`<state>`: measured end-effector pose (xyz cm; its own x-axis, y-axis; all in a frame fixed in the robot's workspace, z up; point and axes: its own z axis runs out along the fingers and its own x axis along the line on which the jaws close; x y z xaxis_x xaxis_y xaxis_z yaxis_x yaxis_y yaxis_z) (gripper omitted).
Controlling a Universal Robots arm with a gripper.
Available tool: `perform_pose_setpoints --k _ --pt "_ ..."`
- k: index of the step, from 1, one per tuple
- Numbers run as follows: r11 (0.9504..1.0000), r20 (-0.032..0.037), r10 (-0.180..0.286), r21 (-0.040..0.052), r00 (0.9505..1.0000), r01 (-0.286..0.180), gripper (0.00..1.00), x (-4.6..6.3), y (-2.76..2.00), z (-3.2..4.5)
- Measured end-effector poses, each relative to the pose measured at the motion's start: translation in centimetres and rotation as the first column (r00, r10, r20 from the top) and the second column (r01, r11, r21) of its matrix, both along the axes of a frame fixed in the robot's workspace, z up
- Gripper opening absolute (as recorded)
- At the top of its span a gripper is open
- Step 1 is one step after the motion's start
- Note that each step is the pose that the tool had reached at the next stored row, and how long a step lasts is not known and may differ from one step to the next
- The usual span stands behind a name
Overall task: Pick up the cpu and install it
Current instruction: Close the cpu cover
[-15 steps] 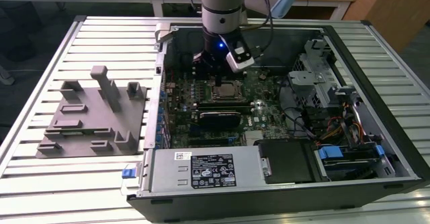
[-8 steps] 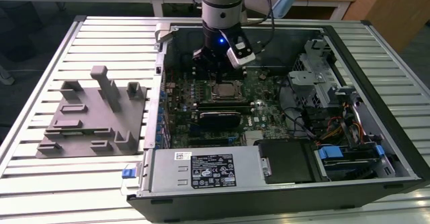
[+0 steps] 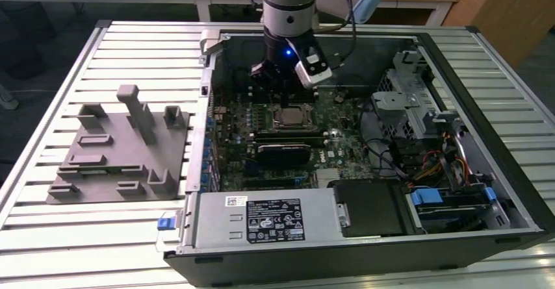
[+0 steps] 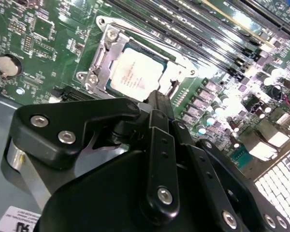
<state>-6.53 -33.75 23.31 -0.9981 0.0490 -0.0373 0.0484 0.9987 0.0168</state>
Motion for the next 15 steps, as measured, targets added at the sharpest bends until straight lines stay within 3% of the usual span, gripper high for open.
perform_pose_setpoints --k 8,15 --pt "1.0000 -0.0001 0.000 0.0000 1.0000 0.000 0.11 1.9 0.00 0.00" --pt "1.0000 -0.0002 0.000 -0.0008 1.0000 0.000 0.11 2.2 0.00 0.27"
